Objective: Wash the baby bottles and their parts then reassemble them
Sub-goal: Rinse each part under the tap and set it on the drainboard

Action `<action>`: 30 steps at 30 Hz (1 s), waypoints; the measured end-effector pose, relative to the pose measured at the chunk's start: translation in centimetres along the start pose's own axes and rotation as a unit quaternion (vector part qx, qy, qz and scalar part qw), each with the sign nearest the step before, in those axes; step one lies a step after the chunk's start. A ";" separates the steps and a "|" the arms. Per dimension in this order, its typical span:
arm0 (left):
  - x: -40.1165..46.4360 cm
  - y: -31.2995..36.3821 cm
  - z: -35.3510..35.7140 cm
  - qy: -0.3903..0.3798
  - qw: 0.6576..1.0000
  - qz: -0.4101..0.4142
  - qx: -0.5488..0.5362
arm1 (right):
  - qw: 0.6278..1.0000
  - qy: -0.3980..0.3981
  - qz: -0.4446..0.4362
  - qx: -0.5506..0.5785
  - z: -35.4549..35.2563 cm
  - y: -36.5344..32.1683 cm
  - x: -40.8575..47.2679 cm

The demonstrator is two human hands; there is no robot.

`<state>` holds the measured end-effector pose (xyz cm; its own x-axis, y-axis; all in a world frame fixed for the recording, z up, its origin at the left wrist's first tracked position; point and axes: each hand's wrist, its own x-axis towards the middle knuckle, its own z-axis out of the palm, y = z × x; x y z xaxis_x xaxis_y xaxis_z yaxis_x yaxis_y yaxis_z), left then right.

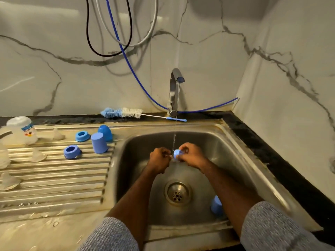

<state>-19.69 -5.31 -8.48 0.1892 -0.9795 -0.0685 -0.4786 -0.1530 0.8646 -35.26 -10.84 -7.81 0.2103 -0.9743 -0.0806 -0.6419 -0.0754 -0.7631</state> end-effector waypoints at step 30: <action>3.2 1.0 1.4 0.086 0.971 0.045 -0.220 | 0.930 0.025 0.042 0.364 2.8 -1.0 4.9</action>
<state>-20.76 -8.76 -8.48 0.3231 -0.9439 0.0679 -0.0950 0.0391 0.9947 -31.58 -14.91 -9.23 0.1353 -0.9804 -0.1433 0.0184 0.1471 -0.9889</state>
